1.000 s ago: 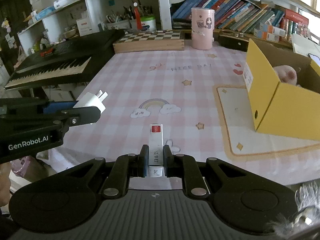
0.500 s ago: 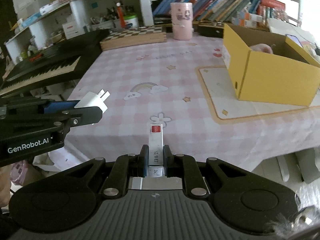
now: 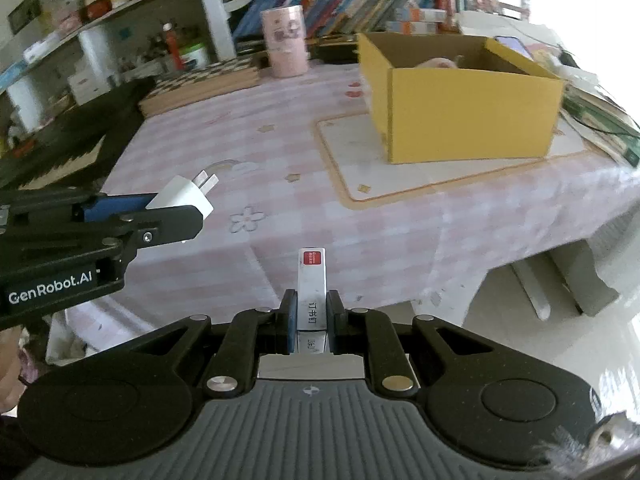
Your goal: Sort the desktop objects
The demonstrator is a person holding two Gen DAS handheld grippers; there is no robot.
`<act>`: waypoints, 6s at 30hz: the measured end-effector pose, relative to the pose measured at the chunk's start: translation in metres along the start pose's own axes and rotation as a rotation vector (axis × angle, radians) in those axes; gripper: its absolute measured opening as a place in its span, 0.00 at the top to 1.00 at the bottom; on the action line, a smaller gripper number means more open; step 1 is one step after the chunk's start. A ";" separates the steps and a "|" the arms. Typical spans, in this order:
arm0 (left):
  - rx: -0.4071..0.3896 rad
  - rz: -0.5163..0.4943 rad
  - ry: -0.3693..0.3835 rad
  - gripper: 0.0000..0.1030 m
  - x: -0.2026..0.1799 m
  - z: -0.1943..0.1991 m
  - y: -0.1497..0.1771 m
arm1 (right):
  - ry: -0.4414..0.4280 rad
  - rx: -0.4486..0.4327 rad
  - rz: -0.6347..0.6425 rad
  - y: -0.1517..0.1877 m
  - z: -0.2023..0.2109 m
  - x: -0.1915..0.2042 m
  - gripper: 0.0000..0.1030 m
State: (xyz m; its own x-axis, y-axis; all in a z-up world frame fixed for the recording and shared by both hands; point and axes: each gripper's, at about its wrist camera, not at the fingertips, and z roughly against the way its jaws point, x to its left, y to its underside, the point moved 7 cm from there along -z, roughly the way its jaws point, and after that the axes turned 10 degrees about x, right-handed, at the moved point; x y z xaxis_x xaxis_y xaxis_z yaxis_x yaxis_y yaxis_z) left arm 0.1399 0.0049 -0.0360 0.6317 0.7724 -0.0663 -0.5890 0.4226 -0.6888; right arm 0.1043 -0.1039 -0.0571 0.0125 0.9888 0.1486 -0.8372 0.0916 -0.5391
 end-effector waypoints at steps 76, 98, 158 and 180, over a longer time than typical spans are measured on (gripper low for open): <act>-0.032 -0.028 -0.061 0.76 -0.132 -0.143 -0.164 | -0.080 -0.042 0.020 -0.121 -0.014 -0.239 0.87; -0.090 0.054 -0.180 0.76 -0.088 -0.179 -0.225 | -0.086 -0.219 0.203 -0.225 -0.008 -0.244 0.87; -0.215 0.316 -0.476 0.13 -0.028 -0.078 -0.171 | -0.125 -0.249 0.236 -0.244 -0.022 -0.200 0.36; -0.147 0.402 -0.591 0.02 -0.042 -0.004 -0.056 | -0.030 -0.219 0.154 -0.097 0.016 -0.139 0.14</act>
State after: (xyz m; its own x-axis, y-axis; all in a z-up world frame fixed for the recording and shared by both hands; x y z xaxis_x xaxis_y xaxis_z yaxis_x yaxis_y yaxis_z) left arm 0.1483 -0.0527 0.0022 -0.0210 0.9991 0.0376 -0.6179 0.0166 -0.7861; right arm 0.1751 -0.2518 -0.0115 -0.1250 0.9894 0.0738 -0.6900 -0.0332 -0.7231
